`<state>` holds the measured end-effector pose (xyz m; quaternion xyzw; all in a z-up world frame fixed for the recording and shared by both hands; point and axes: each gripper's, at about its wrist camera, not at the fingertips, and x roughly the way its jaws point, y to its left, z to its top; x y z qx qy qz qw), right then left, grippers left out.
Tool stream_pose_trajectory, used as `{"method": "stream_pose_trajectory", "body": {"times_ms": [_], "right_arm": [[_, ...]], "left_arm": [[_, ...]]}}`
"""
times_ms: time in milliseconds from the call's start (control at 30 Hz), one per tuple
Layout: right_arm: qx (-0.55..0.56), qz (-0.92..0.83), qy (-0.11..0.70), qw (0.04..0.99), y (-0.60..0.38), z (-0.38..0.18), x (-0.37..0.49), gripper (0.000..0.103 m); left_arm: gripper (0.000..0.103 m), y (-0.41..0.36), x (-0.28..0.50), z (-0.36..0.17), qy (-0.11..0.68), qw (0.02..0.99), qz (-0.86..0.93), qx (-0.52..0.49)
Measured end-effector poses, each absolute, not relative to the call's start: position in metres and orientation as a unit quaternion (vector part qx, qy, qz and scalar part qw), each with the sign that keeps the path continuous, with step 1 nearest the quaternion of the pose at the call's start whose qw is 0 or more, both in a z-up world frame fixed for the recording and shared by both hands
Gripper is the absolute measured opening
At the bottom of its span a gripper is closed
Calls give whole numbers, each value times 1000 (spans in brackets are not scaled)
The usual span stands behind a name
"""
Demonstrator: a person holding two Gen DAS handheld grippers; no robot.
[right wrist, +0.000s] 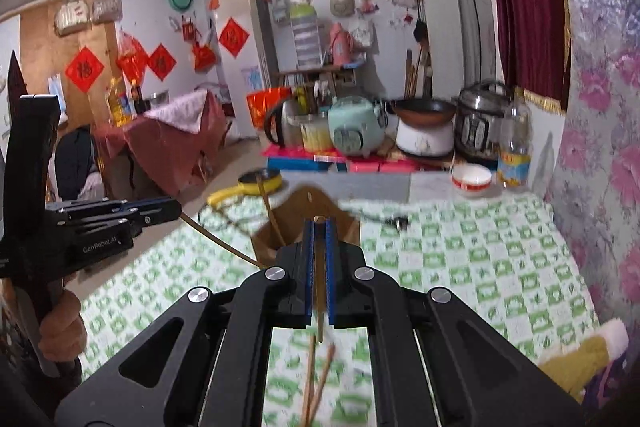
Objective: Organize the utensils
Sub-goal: 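Lift both held chopsticks and carry them over the wooden holder, then open both tools to drop the chopsticks into the holder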
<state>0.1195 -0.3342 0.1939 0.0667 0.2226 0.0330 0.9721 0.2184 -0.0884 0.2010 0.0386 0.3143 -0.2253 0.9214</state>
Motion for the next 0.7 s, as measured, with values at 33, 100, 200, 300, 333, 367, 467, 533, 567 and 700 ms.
{"method": "stream_pose_trajectory", "body": {"times_ms": [33,100,200,300,333,367,467,533,567,700], "right_arm": [[69,33,214,974,-334,200,123,6],[68,30,194,978,-332,212,127,6],[82,26,157,984,-336,226,132,6],[96,20,127,987,-337,229,147,6],[101,22,121,987,-337,226,151,6],[111,26,119,986,-338,221,158,6],[121,33,127,984,-338,204,177,6],[110,27,146,983,-336,192,192,6],[108,26,154,982,-336,188,198,6],[105,18,180,978,-337,173,216,6]], "left_arm": [[6,-88,220,209,309,922,-230,32],[6,-86,223,223,297,925,-235,22],[6,-80,225,246,274,933,-235,10],[6,-83,231,251,261,940,-220,17],[6,-84,235,248,261,941,-216,15],[6,-85,241,245,265,941,-212,10],[6,-87,261,229,279,937,-209,-9],[6,-85,272,219,284,936,-207,-25],[6,-84,278,212,289,934,-208,-35],[6,-82,300,189,322,923,-208,-41]]}}
